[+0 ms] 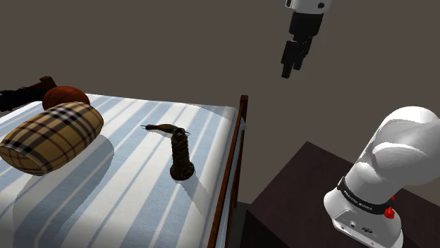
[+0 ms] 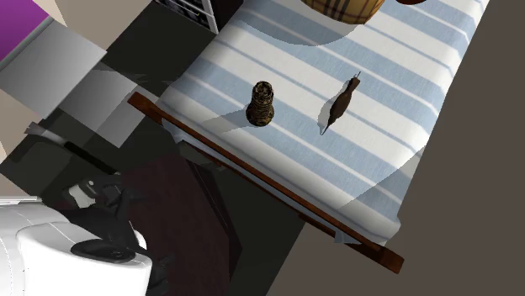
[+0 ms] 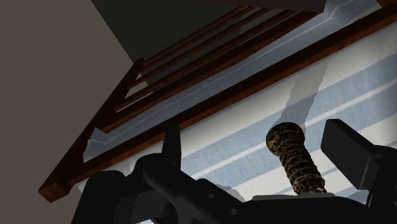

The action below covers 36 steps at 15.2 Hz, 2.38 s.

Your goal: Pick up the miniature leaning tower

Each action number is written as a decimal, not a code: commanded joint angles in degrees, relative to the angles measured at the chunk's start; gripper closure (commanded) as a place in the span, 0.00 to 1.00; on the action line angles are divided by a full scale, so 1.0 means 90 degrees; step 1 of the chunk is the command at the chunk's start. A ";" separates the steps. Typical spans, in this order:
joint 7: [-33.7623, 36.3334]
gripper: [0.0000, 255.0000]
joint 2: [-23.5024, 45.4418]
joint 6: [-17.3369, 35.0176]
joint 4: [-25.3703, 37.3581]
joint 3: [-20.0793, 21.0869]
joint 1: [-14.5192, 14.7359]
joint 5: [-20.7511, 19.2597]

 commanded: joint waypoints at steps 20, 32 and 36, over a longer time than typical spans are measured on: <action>0.1024 0.00 0.4192 0.2385 0.1515 0.1148 0.0562 0.0246; 0.1737 0.00 0.7161 0.2708 0.3918 0.1459 0.1061 -0.0337; 0.1900 0.00 0.8208 0.2558 0.5030 0.1459 0.1319 -0.0533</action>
